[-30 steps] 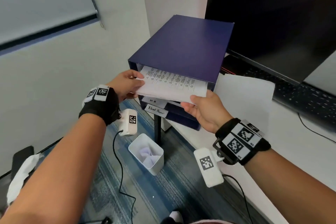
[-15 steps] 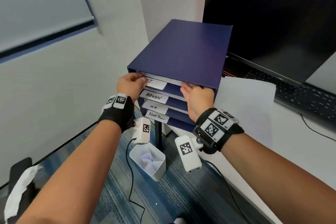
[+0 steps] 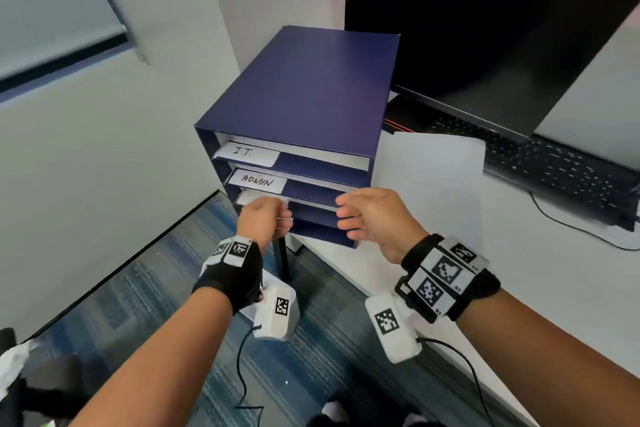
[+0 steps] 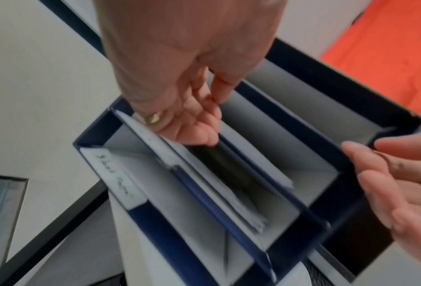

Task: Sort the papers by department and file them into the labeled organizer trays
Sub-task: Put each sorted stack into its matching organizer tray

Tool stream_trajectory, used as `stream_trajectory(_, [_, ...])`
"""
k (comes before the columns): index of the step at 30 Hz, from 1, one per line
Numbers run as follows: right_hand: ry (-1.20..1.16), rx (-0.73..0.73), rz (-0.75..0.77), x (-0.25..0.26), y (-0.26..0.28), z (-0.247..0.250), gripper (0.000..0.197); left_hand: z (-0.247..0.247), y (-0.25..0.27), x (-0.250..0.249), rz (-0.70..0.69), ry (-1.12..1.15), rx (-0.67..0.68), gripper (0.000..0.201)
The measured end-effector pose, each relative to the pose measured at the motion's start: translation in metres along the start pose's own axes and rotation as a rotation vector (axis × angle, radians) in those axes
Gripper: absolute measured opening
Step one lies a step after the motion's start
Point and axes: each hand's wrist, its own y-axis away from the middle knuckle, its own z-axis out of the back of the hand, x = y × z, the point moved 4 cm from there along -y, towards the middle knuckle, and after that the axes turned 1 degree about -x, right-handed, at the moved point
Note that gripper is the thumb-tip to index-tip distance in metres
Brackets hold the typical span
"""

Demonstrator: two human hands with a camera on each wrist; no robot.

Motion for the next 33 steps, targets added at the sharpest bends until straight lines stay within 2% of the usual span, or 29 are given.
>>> stream_trajectory(2, [0.04,-0.027,-0.048,-0.013,-0.002,0.021,0.009,-0.023,0.01,0.023,0.136,-0.148,0.171,0.022])
stream_trajectory(4, [0.069,-0.069,-0.084,-0.026,-0.005,0.045,0.009,-0.044,0.02,0.044,0.215,-0.288,0.325,0.021])
stream_trajectory(6, [0.082,-0.12,-0.118,-0.038,-0.008,0.069,0.012,-0.063,0.027,0.058,0.239,-0.353,0.389,0.021])
stream_trajectory(9, [0.119,-0.182,-0.179,-0.058,-0.014,0.104,0.025,-0.091,0.034,0.067,0.23,-0.356,0.359,0.022])
stream_trajectory(11, [0.23,-0.195,-0.192,-0.068,-0.019,0.124,0.034,-0.11,0.04,0.07,0.239,-0.336,0.345,0.022])
stream_trajectory(13, [0.37,-0.214,-0.185,-0.077,-0.022,0.142,0.037,-0.129,0.046,0.074,0.257,-0.351,0.365,0.012])
stream_trajectory(14, [0.429,-0.213,-0.196,-0.081,-0.024,0.15,0.037,-0.137,0.048,0.075,0.242,-0.406,0.374,0.017])
stream_trajectory(16, [0.563,-0.182,-0.23,-0.091,-0.026,0.164,0.038,-0.152,0.049,0.076,0.159,-0.614,0.377,0.042])
stream_trajectory(19, [0.753,-0.096,-0.262,-0.11,-0.031,0.181,0.036,-0.173,0.048,0.072,0.04,-0.879,0.3,0.044])
stream_trajectory(24, [0.937,0.021,-0.295,-0.131,-0.035,0.201,0.046,-0.197,0.039,0.066,0.085,-0.986,0.171,0.058])
stream_trajectory(27, [1.067,0.083,-0.287,-0.137,-0.037,0.208,0.049,-0.206,0.027,0.062,0.111,-0.939,0.131,0.06])
stream_trajectory(30, [1.151,0.097,-0.269,-0.141,-0.042,0.219,0.037,-0.21,0.013,0.064,0.144,-0.778,0.131,0.055])
stream_trajectory(33, [1.141,0.102,-0.259,-0.14,-0.048,0.228,0.023,-0.214,0.011,0.061,0.044,-0.769,0.106,0.049])
